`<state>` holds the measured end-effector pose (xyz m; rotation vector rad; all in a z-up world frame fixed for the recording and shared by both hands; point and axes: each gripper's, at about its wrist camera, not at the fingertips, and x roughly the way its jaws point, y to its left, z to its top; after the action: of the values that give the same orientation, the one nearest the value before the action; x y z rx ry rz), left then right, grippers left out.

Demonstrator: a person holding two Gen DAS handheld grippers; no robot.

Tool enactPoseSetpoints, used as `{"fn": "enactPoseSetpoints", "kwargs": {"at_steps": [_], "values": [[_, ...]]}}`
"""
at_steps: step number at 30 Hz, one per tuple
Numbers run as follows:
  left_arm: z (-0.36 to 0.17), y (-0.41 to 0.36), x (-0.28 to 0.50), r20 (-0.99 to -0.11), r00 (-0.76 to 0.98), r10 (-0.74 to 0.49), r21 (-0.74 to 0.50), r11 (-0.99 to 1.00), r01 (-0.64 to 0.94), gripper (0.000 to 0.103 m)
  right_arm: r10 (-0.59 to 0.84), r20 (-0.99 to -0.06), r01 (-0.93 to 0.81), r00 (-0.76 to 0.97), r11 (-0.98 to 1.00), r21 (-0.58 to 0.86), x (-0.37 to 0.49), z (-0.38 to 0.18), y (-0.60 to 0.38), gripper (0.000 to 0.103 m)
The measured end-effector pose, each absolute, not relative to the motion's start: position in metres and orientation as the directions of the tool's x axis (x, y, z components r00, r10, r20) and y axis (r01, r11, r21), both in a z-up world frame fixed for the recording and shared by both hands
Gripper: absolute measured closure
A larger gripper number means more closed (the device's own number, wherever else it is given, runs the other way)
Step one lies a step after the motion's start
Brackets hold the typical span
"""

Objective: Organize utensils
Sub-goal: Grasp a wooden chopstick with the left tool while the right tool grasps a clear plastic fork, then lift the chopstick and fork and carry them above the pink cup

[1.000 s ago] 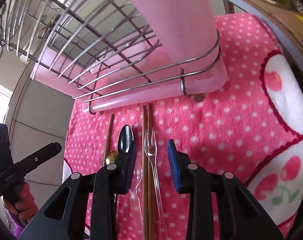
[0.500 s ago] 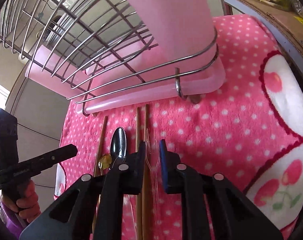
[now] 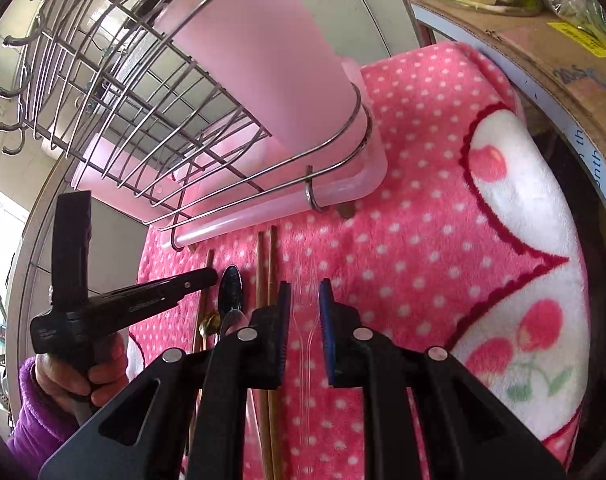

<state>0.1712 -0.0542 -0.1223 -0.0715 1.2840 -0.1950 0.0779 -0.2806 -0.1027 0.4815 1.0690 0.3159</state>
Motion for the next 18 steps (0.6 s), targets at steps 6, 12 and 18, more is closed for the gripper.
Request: {"fn": "enactPoseSetpoints", "kwargs": {"at_steps": [6,12,18], "values": [[-0.110,-0.051,0.165,-0.928,0.304,-0.216,-0.190,0.975,0.112,0.098,0.470,-0.746,-0.023,0.473,0.852,0.522,0.071,-0.095,-0.282,0.088],[-0.071,-0.029,0.135,-0.859,0.405,-0.313,-0.286,0.950,0.127,0.098,0.464,-0.715,-0.055,0.523,0.855,0.515,0.057,-0.075,-0.281,0.088],[-0.029,0.009,0.097,-0.758,0.531,-0.380,-0.359,0.922,0.147,0.099,0.452,-0.667,-0.091,0.592,0.860,0.502,0.041,-0.051,-0.278,0.088]]}}
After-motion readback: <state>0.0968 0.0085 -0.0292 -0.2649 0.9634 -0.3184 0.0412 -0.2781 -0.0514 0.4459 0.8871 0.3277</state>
